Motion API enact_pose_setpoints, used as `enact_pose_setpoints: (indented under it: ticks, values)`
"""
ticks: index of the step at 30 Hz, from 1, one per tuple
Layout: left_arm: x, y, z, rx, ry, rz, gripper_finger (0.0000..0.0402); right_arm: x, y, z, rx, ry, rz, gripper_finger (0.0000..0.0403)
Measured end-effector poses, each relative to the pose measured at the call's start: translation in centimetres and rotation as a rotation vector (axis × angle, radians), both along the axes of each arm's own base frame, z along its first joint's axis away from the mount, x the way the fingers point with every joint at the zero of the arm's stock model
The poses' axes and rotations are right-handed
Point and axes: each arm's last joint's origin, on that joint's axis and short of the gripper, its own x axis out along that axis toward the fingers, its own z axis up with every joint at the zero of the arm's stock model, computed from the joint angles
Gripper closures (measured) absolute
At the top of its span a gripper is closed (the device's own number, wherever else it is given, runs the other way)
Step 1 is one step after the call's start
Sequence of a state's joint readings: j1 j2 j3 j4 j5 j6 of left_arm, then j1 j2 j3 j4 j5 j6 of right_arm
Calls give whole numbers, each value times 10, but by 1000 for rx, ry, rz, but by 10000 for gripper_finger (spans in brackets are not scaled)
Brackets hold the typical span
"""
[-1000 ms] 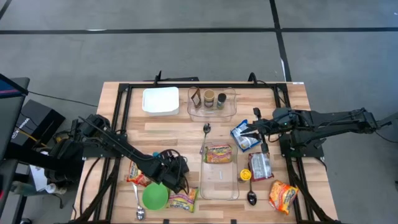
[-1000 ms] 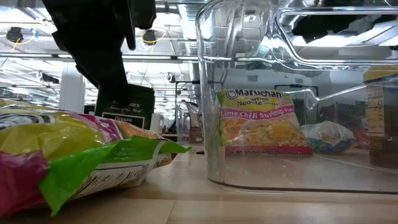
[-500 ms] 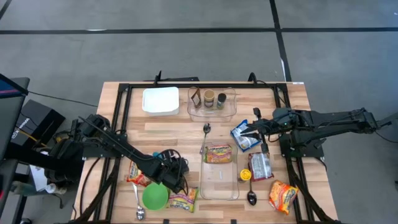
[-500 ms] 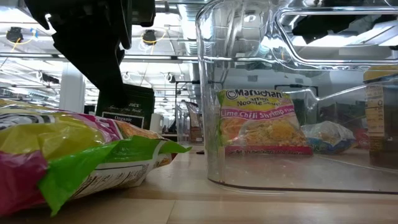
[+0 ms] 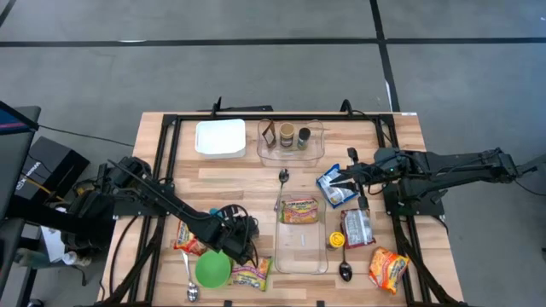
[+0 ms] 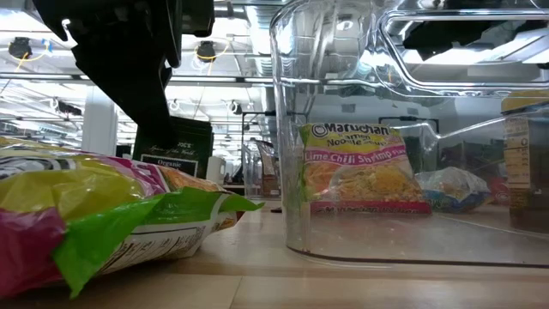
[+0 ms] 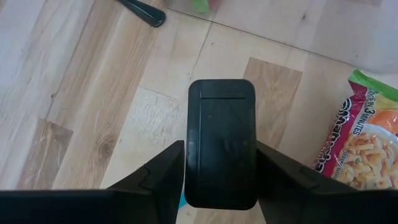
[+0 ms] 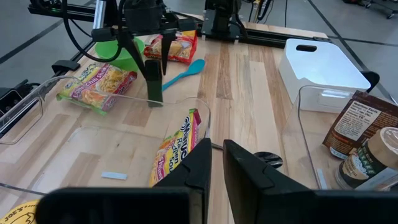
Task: Pick & Place Food Item
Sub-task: Put the black seasoning can into the top transparent bin
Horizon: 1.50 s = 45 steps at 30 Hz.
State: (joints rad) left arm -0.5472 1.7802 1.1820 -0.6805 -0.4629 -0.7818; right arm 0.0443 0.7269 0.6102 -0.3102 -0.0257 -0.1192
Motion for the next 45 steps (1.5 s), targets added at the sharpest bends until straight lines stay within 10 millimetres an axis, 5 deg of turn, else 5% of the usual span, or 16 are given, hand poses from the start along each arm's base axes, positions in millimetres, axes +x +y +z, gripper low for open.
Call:
enact_pose_setpoints:
  ticks: [29,45]
  values:
    - [1,-1,2,-16,-22,5,264,0,0,0,-1,4,0,368]
    - [-16,11,65,-62,-242,20,263,0,0,0,-3,4,1,368]
